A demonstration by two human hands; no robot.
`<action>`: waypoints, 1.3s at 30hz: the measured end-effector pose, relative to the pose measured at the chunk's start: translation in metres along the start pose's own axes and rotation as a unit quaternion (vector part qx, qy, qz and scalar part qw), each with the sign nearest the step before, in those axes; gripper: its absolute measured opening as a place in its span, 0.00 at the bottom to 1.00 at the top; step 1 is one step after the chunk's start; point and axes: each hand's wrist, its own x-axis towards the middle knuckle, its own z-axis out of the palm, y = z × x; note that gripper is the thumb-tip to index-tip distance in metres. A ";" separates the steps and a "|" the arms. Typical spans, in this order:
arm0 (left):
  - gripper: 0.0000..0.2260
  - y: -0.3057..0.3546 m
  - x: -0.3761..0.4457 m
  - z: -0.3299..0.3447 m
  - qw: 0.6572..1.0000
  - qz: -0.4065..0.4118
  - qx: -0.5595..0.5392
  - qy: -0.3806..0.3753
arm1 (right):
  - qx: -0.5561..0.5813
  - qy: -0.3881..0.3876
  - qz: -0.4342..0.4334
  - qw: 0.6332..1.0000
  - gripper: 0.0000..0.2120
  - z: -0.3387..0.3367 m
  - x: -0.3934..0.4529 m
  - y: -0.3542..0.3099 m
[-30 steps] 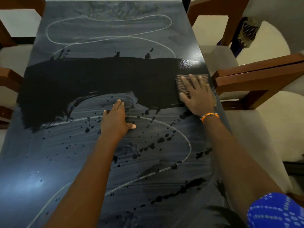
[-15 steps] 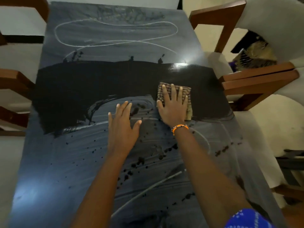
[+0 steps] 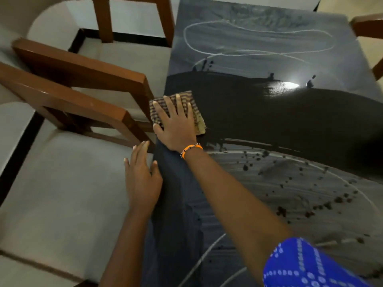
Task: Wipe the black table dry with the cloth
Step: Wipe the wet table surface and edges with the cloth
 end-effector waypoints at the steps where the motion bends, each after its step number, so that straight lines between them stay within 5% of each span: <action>1: 0.23 -0.004 -0.001 -0.003 1.000 0.000 -0.006 -0.005 | -0.019 -0.008 -0.017 1.000 0.29 0.000 0.010 -0.002; 6: 0.24 -0.013 -0.010 -0.011 0.999 -0.016 -0.037 -0.020 | -0.031 -0.027 -0.033 0.999 0.29 -0.003 0.030 0.002; 16: 0.20 -0.005 -0.020 -0.010 0.995 -0.068 -0.062 -0.049 | 0.000 -0.008 -0.077 0.997 0.28 0.003 -0.092 -0.007; 19: 0.20 -0.001 -0.022 -0.009 0.995 -0.025 -0.074 -0.062 | -0.044 -0.011 -0.014 0.999 0.30 -0.011 -0.101 0.036; 25: 0.24 0.002 -0.018 -0.003 0.987 -0.063 -0.105 -0.106 | -0.064 0.042 0.219 0.973 0.35 -0.045 -0.146 0.163; 30: 0.27 0.000 -0.018 -0.003 0.982 -0.078 -0.137 -0.107 | -0.051 0.065 0.363 0.928 0.30 -0.038 -0.153 0.163; 34: 0.28 0.006 -0.025 -0.001 0.982 -0.100 -0.130 -0.092 | -0.033 0.047 0.281 0.958 0.30 -0.023 -0.138 0.097; 39: 0.26 0.018 -0.033 -0.002 0.987 -0.078 -0.091 -0.108 | 0.025 -0.007 0.041 0.999 0.30 -0.003 -0.136 0.002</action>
